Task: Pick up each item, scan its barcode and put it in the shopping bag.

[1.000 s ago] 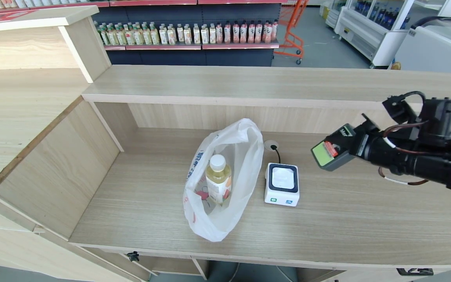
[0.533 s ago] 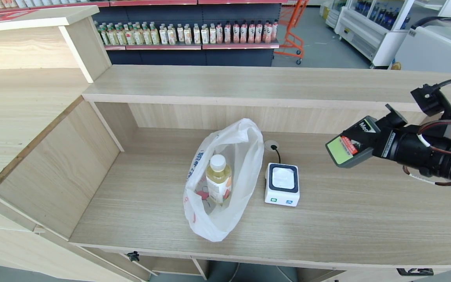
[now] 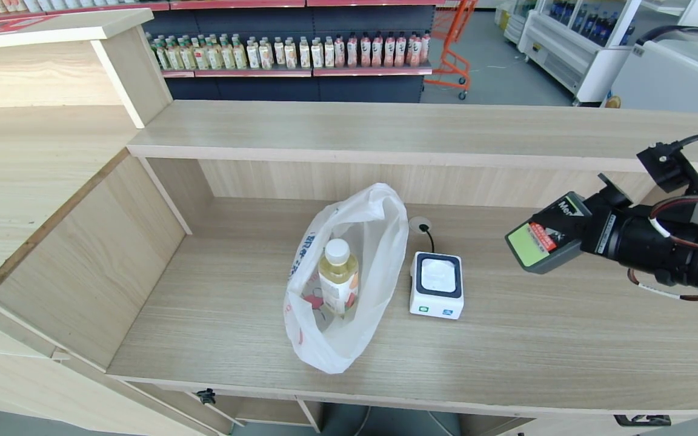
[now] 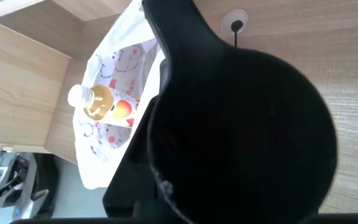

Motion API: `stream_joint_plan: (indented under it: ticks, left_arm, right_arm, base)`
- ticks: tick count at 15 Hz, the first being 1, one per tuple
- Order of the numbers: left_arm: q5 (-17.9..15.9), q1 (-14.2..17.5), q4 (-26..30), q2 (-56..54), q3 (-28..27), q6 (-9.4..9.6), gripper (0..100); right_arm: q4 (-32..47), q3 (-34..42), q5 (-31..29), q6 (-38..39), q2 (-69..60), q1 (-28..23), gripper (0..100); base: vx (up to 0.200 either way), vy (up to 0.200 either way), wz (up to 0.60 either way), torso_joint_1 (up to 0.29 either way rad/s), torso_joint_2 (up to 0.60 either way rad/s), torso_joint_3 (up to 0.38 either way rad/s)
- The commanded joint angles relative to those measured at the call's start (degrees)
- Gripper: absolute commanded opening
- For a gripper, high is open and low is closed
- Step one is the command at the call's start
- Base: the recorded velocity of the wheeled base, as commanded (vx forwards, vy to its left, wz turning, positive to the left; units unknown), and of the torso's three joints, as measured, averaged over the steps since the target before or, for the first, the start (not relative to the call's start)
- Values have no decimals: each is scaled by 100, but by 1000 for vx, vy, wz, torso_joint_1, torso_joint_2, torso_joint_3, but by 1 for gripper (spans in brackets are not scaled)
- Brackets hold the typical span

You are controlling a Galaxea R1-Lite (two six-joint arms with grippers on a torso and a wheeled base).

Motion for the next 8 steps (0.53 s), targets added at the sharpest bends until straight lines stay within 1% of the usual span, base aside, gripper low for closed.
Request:
stream_joint_plan:
  ticks: [1, 2, 6, 8]
  left_arm:
    - [1, 0, 0, 9, 0, 1, 100]
    - [1, 0, 0, 9, 0, -7, 100]
    - [1, 0, 0, 9, 0, -7, 100]
    - [1, 0, 0, 9, 0, -7, 100]
  right_arm:
    - [9, 14, -10, 206, -31, -1, 0]
    - [26, 5, -10, 346, -22, -1, 0]
    - [149, 49, -54, 733, 49, -10, 0]
    - [114, -21, -63, 724, 242, 16, 0]
  base:
    - [0, 200, 0, 2, 7, 2]
    - [0, 200, 0, 7, 2, 7]
    - [0, 0, 0, 0, 0, 0]
    - [0, 0, 0, 0, 0, 0]
